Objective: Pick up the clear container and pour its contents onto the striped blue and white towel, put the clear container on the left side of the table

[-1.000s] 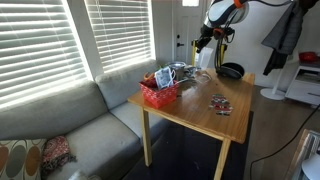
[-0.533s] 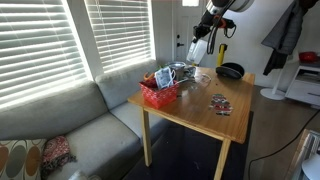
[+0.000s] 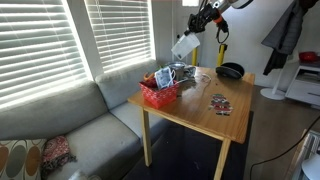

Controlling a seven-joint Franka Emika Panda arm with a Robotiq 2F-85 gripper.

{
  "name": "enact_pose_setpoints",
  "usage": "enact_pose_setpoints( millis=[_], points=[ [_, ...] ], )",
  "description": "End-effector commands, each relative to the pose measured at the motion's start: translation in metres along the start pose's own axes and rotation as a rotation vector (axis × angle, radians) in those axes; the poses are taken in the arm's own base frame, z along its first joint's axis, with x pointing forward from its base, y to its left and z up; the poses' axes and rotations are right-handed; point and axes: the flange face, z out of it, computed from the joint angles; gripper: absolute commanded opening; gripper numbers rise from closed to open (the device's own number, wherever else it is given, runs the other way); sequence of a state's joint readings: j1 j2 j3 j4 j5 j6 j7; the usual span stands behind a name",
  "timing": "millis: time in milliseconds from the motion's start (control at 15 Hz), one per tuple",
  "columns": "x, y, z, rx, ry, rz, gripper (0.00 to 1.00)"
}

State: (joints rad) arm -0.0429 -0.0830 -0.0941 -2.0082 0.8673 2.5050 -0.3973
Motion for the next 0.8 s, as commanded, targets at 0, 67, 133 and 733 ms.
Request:
enact_pose_setpoints(
  millis=[0, 67, 133, 733],
  points=[
    [0.001, 0.006, 0.008, 0.178, -0.001, 0.096, 0.01],
    [0.000, 0.010, 0.012, 0.228, -0.008, 0.122, 0.01],
    [-0.002, 0.016, 0.018, 0.274, -0.023, 0.154, 0.01],
    [-0.015, 0.083, 0.063, 0.638, -0.165, 0.452, 0.01]
  ],
)
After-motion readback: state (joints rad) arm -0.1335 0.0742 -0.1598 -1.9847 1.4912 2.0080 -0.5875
